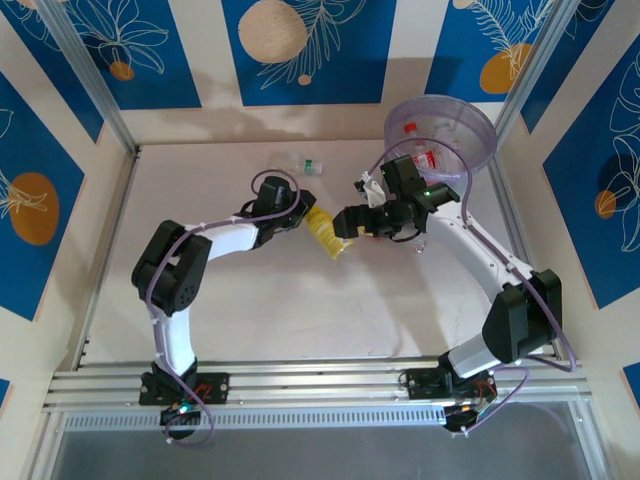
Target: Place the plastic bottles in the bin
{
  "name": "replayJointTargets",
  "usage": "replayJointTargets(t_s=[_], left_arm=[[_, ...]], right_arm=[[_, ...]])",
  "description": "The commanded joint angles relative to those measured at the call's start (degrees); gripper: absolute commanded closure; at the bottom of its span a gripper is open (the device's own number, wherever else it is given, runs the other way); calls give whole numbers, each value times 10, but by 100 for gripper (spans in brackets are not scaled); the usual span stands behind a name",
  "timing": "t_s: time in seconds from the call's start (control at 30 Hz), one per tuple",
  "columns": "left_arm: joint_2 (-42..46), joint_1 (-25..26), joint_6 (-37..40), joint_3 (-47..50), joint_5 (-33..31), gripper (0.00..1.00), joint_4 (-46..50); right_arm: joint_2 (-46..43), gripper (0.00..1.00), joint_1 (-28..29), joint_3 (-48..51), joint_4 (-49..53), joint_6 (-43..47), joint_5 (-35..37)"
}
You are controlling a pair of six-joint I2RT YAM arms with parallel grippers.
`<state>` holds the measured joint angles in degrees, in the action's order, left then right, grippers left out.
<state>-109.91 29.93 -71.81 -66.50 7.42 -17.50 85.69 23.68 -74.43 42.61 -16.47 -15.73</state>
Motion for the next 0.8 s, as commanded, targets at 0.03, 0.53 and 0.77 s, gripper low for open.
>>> replayJointTargets(t_s=[0.03, 0.53, 0.77], left_arm=[[49, 8, 34, 1, 42, 66, -19], [85, 31, 40, -8, 100, 67, -37], [91, 37, 26, -10, 108, 64, -58]], right_arm=[[23, 11, 6, 2, -23, -7, 11], [82, 15, 19, -1, -69, -13, -22], [93, 23, 8, 2, -88, -24, -57]])
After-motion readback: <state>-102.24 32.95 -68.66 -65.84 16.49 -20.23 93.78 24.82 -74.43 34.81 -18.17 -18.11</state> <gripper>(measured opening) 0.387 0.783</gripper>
